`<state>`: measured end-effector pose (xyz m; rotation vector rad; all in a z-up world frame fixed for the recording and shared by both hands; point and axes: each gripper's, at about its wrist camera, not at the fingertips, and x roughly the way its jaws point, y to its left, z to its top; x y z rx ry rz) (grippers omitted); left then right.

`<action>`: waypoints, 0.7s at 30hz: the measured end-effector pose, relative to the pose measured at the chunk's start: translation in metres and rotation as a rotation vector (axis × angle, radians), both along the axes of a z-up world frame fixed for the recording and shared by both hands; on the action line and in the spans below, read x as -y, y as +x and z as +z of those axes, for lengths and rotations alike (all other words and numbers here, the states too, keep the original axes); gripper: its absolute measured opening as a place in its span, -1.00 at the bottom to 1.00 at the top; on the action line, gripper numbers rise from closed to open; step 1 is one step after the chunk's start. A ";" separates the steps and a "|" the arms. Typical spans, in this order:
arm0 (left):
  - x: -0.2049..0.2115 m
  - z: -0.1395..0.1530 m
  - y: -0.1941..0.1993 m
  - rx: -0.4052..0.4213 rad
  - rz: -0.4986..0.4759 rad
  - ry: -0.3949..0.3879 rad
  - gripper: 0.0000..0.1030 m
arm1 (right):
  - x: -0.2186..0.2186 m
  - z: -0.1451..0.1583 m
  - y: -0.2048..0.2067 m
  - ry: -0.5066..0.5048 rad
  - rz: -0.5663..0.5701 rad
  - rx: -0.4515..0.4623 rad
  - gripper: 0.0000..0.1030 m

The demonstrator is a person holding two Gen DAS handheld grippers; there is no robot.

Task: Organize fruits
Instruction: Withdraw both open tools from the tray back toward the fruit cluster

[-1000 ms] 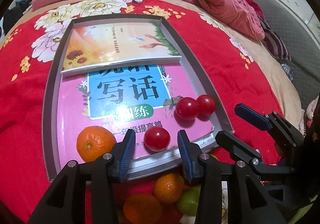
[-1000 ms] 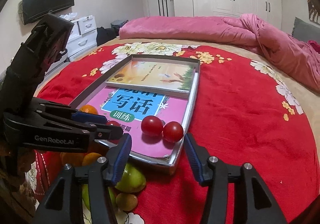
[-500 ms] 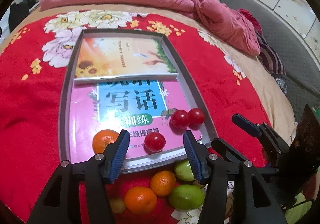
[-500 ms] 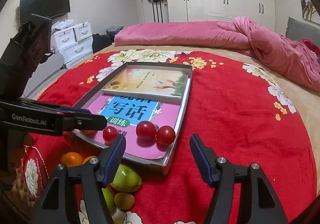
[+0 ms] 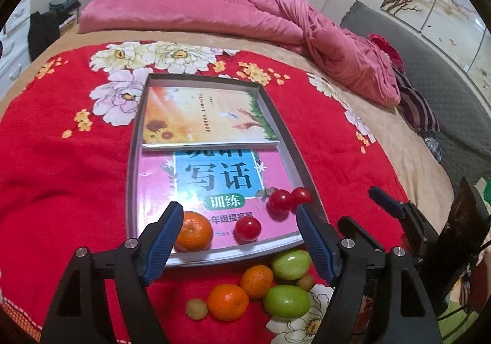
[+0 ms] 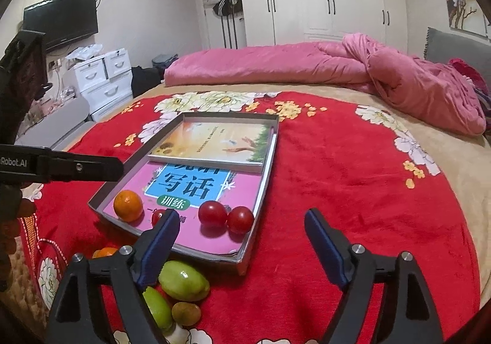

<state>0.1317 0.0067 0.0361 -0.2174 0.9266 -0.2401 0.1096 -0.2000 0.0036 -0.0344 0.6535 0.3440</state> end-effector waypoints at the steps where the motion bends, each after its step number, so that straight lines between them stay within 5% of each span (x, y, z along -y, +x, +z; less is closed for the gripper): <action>1: -0.002 0.001 -0.002 0.001 0.006 0.000 0.52 | 0.001 0.003 -0.002 0.004 -0.005 0.016 0.68; 21: -0.016 -0.004 -0.028 -0.004 0.041 0.084 0.53 | -0.009 0.015 -0.024 0.006 0.030 0.019 0.77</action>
